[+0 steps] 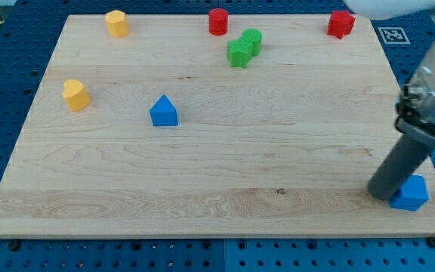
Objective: Push the blue triangle to the bottom center
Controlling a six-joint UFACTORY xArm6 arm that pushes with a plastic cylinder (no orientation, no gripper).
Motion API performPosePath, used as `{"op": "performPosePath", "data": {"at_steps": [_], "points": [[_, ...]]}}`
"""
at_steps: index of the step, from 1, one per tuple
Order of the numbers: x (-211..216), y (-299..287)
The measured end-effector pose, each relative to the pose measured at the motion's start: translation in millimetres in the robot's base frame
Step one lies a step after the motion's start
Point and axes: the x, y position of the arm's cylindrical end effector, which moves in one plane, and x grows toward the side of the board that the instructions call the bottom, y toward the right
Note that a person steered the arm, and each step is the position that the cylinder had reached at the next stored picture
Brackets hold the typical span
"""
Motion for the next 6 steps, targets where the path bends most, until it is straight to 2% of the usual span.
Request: {"op": "performPosePath", "data": {"at_steps": [1, 3, 5, 6], "points": [[-4, 8], [-105, -54], [-188, -204], [-197, -278]]}}
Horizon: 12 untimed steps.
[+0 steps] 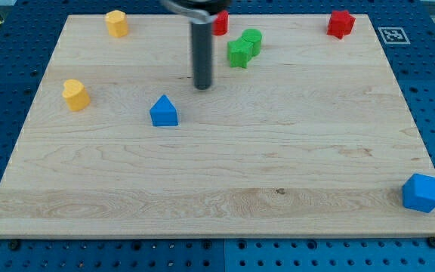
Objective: Push the blue triangle to the bottom center
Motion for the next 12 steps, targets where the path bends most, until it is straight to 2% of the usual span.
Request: {"op": "performPosePath", "data": {"at_steps": [1, 3, 4, 6, 7, 12], "points": [[5, -49], [44, -51], [60, -43], [76, 9], [91, 9], [106, 31]]}}
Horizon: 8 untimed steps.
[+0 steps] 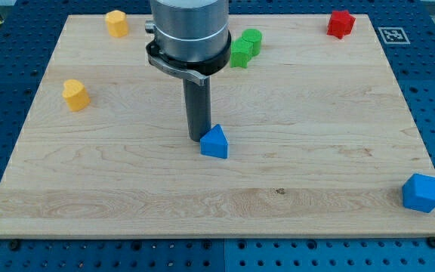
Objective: Push the blue triangle to the bottom center
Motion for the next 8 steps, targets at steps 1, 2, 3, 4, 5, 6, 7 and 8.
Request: {"op": "performPosePath", "data": {"at_steps": [1, 2, 3, 4, 5, 6, 7, 8], "points": [[0, 6], [0, 6], [0, 13], [1, 24], [11, 37], [34, 40], [57, 44], [76, 50]]}}
